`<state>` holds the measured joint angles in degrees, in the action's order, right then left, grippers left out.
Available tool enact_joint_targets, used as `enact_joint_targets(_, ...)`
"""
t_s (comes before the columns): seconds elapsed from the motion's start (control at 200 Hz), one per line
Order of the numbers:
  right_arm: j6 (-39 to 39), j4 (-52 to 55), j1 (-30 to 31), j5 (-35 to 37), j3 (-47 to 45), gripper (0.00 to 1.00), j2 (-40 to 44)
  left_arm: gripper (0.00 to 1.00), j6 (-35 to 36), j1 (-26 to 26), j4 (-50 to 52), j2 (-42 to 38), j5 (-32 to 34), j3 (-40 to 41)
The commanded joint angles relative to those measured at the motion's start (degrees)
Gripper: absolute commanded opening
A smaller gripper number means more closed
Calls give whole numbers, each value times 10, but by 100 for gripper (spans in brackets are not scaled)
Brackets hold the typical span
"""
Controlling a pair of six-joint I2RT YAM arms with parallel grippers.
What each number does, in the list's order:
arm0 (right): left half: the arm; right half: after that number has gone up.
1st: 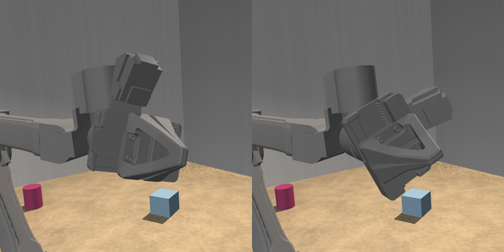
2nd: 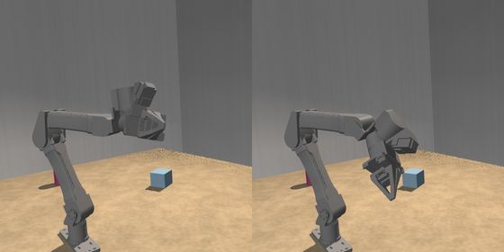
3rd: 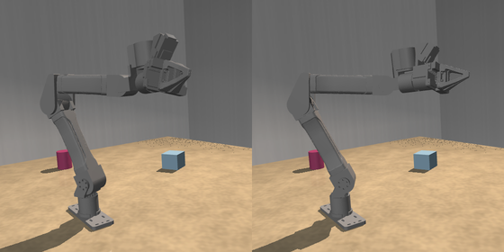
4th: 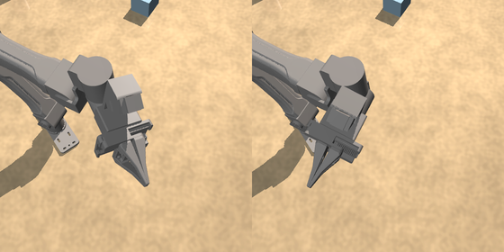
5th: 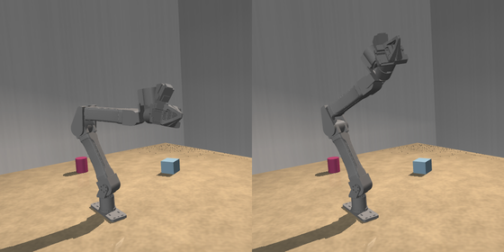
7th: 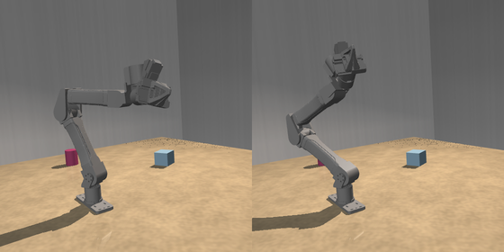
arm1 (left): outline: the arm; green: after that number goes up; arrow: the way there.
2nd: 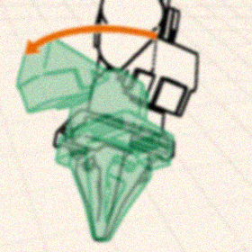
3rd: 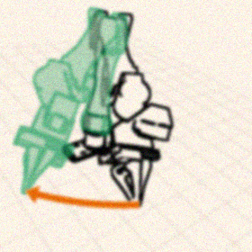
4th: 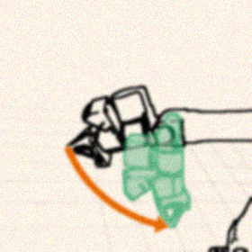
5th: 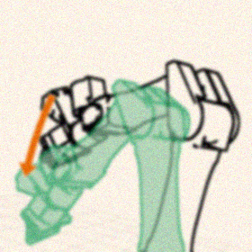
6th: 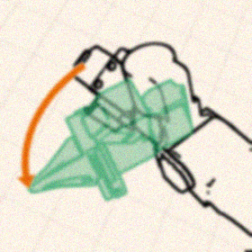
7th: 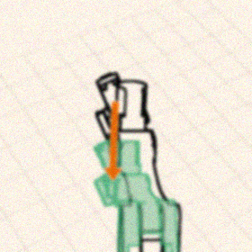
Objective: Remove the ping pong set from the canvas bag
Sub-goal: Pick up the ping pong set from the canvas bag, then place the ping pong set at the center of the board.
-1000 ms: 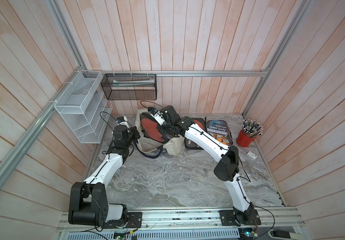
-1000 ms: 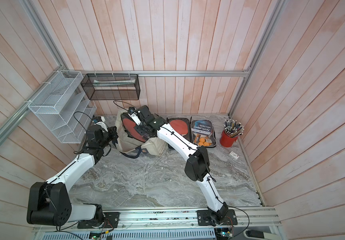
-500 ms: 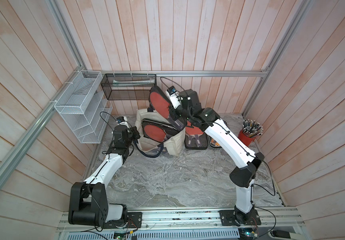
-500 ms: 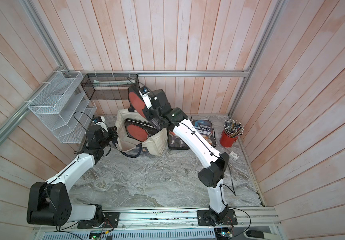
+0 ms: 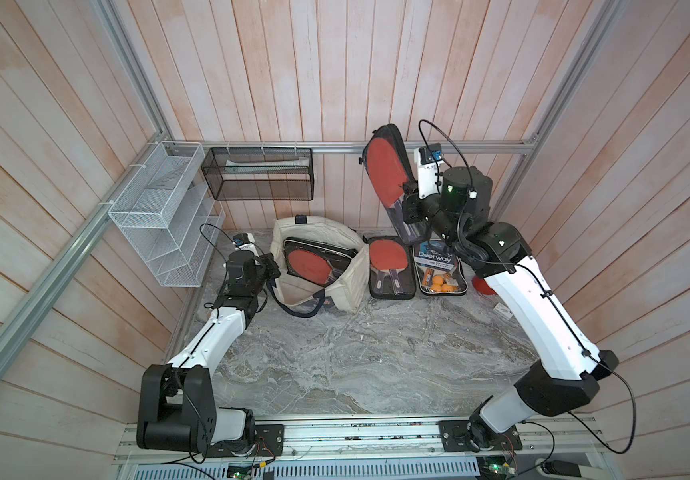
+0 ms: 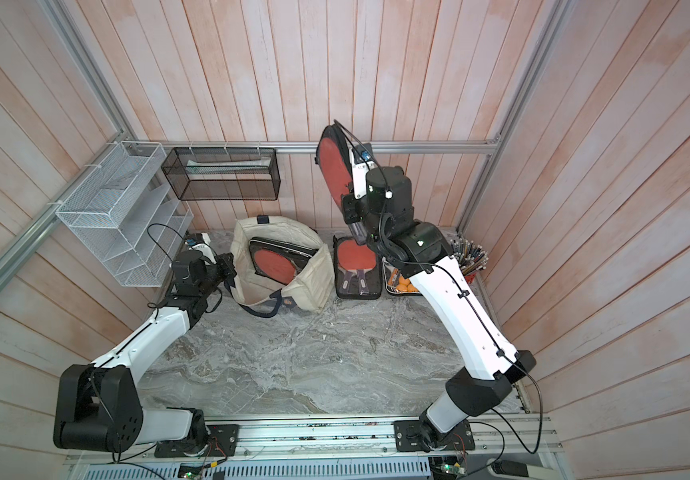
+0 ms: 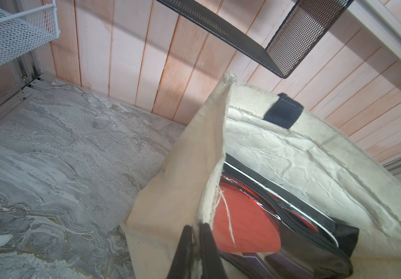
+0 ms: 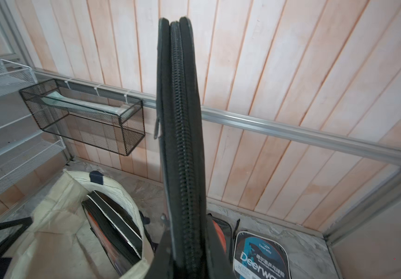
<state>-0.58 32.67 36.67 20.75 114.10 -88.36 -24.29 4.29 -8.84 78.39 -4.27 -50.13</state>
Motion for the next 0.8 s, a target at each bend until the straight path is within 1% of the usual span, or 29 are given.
enact_joint_targets(0.0, -51, -32, -25, 29, -59, 0, 62, 0, -5, 4, 1, 10, -8, -11)
enact_joint_targets(0.12, -89, -12, -56, 34, -141, 0, 121, 0, -5, 4, -2, 13, -10, -11)
enact_joint_targets(0.215, -118, -2, -86, 22, -217, 0, 168, 0, -4, 3, -5, 16, -10, -10)
enact_joint_targets(0.32, -152, 11, -124, -15, -305, 0, 221, 0, -4, 4, -9, 20, -12, -9)
enact_joint_targets(0.41, -178, 21, -139, -39, -371, 0, 263, 0, 1, 4, -9, 22, -12, -10)
enact_joint_targets(0.635, -232, 67, -150, -81, -485, 0, 334, 0, 3, 4, -13, 32, -13, -12)
enact_joint_targets(0.705, -247, 78, -168, -101, -515, 0, 351, 0, 1, 4, -15, 33, -13, -11)
enact_joint_targets(0.795, -255, 80, -212, -137, -562, 0, 371, 0, 0, 4, -17, 35, -13, -9)
